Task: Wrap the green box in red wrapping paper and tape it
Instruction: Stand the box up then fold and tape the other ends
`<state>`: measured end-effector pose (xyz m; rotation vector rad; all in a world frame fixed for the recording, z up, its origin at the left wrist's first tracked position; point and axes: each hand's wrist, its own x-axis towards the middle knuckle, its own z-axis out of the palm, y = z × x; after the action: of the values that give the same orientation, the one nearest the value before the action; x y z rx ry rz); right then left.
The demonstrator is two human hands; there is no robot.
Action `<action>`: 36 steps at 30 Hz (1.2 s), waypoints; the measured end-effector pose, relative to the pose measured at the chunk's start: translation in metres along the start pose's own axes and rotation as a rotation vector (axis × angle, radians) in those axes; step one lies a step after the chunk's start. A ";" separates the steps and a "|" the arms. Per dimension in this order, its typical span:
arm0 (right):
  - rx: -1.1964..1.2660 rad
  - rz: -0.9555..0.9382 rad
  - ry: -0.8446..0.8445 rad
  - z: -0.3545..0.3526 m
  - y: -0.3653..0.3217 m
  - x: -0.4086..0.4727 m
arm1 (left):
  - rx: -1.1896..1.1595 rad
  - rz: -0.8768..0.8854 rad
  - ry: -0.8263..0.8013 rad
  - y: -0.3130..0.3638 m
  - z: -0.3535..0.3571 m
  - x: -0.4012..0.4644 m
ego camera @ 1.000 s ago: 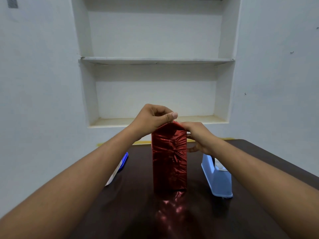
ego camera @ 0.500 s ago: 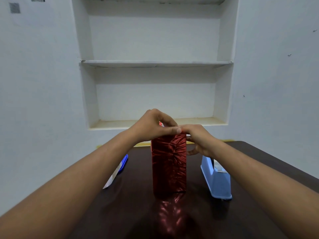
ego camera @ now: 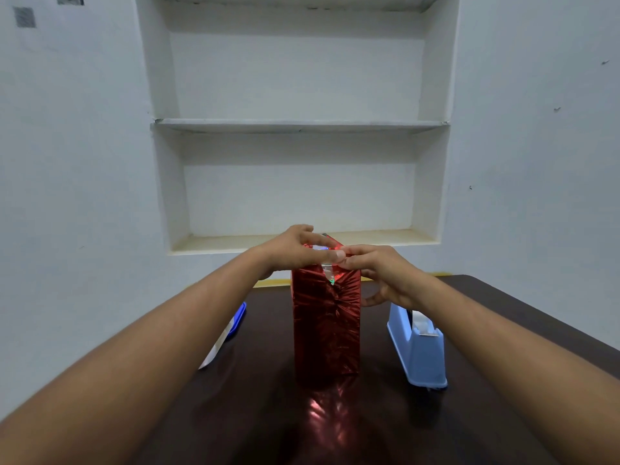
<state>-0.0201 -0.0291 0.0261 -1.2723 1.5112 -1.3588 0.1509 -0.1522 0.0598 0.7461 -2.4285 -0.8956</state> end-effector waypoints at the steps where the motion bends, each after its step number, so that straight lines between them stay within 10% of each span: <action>1: 0.003 -0.002 0.000 0.000 0.000 0.001 | -0.010 -0.001 -0.010 -0.003 0.001 -0.001; 36: 0.063 0.037 0.123 0.013 0.005 0.003 | -0.080 -0.059 -0.021 -0.028 0.009 0.008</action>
<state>-0.0099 -0.0359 0.0195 -1.1345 1.5540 -1.4715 0.1487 -0.1715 0.0355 0.7864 -2.3840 -1.0218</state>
